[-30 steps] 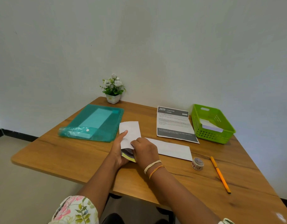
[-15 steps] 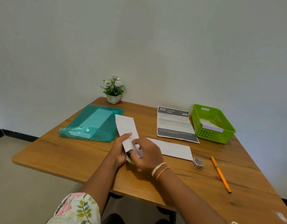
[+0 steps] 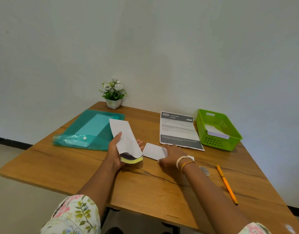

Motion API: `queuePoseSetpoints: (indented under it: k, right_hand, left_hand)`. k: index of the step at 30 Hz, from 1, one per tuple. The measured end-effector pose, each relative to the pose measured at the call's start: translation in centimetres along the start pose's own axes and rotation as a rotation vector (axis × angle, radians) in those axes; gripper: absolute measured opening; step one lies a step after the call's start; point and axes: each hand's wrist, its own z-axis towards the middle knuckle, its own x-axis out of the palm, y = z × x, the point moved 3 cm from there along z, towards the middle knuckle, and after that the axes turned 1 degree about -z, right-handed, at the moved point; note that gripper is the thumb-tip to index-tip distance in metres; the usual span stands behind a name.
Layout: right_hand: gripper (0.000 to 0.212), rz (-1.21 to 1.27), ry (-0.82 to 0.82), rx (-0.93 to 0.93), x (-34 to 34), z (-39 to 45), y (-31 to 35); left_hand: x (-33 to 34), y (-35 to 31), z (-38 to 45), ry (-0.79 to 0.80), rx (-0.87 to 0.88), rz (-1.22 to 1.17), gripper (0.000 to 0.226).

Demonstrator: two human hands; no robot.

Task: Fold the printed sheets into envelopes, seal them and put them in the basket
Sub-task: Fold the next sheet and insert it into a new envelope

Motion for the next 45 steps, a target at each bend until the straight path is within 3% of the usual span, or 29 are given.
queuePoseSetpoints:
  k: [5,11,14,17,21,25,29,32,36,40,43,45]
  right_hand:
    - [0.099,-0.078,0.038,0.042,-0.8,1.4,0.6]
    - [0.120,0.156,0.072,0.143,0.0,2.1,1.5]
    - [0.102,0.227,0.132,0.177,0.0,1.7,1.9]
    - [0.093,0.263,0.093,0.193,0.0,1.0,2.0]
    - [0.066,0.374,-0.028,0.080,0.3,0.0,2.1]
    - [0.046,0.689,-0.005,-0.053,0.6,-2.3,2.2]
    - [0.029,1.133,0.137,0.033,0.6,-4.5,1.6]
    - [0.020,1.269,0.265,0.065,0.1,-5.5,1.0]
    - [0.058,1.196,0.530,-0.073,-0.1,-6.2,0.6]
    - [0.052,1.164,0.808,-0.254,0.7,-7.4,1.8]
    - [0.079,1.064,0.864,-0.321,1.8,-7.8,3.2]
    - [0.080,1.063,0.863,-0.327,2.3,-7.9,3.9]
  left_hand:
    - [-0.6,-0.1,0.3,0.063,-0.042,-0.022,0.071]
    - [-1.0,0.1,0.7,0.089,-0.069,-0.029,0.080]
    - [-0.8,0.1,0.6,0.109,-0.054,-0.031,0.076]
    - [-0.6,0.1,0.5,0.119,-0.038,-0.023,0.069]
    - [-0.5,0.1,0.6,0.121,-0.036,-0.049,0.071]
    - [-0.5,0.3,0.4,0.122,-0.027,-0.048,0.073]
    - [-0.6,0.3,0.2,0.111,0.001,-0.059,0.071]
    - [-0.7,0.3,0.2,0.116,0.020,-0.075,0.076]
    - [-0.8,0.0,0.3,0.120,0.049,-0.111,0.077]
    - [-1.1,0.1,0.6,0.139,0.022,-0.073,0.089]
    - [-1.4,0.0,0.8,0.171,-0.013,-0.028,0.094]
    - [-1.4,-0.1,0.8,0.170,-0.006,-0.045,0.090]
